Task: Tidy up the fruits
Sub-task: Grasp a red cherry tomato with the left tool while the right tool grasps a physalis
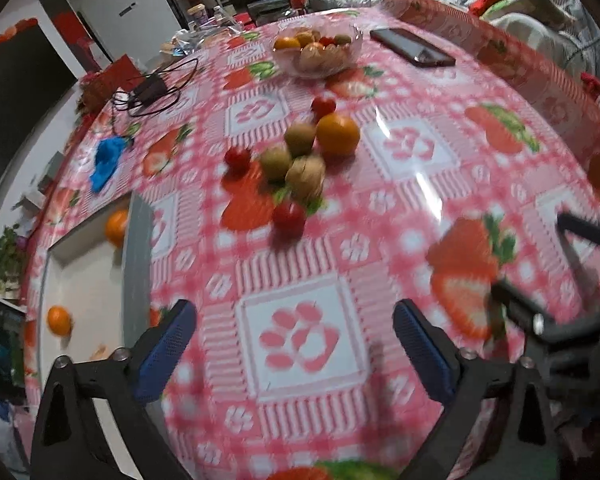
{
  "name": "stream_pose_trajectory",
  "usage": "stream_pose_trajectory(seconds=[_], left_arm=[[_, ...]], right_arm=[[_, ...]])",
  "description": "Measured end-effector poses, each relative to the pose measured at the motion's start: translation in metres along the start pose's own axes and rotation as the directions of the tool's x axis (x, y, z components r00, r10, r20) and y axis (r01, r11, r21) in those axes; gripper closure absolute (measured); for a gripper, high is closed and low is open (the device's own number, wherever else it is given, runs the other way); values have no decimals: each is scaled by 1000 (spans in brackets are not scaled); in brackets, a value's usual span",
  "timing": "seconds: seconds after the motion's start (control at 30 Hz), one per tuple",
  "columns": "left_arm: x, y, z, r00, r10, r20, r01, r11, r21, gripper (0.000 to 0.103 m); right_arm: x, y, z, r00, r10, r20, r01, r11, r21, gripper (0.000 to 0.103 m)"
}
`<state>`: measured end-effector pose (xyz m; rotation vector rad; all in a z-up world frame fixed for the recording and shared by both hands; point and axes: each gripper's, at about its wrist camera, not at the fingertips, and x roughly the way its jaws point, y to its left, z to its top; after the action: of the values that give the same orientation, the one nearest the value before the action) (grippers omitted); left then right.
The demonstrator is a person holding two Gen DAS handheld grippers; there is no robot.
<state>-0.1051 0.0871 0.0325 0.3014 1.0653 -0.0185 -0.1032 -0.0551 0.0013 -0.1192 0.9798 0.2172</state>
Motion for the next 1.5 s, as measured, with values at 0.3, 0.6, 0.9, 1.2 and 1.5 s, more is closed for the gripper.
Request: stream_pose_trajectory(seconds=[0.3,0.6,0.9,1.2,1.5], left_arm=[[38,13,35,995,-85,-53,81,993,-88,41],[46,16,39,982,-188,-34,183,977,-107,79],[39,52,8,980,-197,3,195,966,-172,79],[28,73,-22,983,-178,32,181,964,-195,79],[29,79,-24,981,-191,38,195,957,-216,79]], right_arm=[[-2,-4,-7,1000,0,29,0,1000,-4,0],[-1,-4,-2,1000,-6,-19,6,1000,7,0],[11,-1,17,990,-8,-138,12,1000,23,0],[46,49,72,983,77,-168,-72,997,36,0],[76,107,116,987,97,-129,-99,995,-3,7]])
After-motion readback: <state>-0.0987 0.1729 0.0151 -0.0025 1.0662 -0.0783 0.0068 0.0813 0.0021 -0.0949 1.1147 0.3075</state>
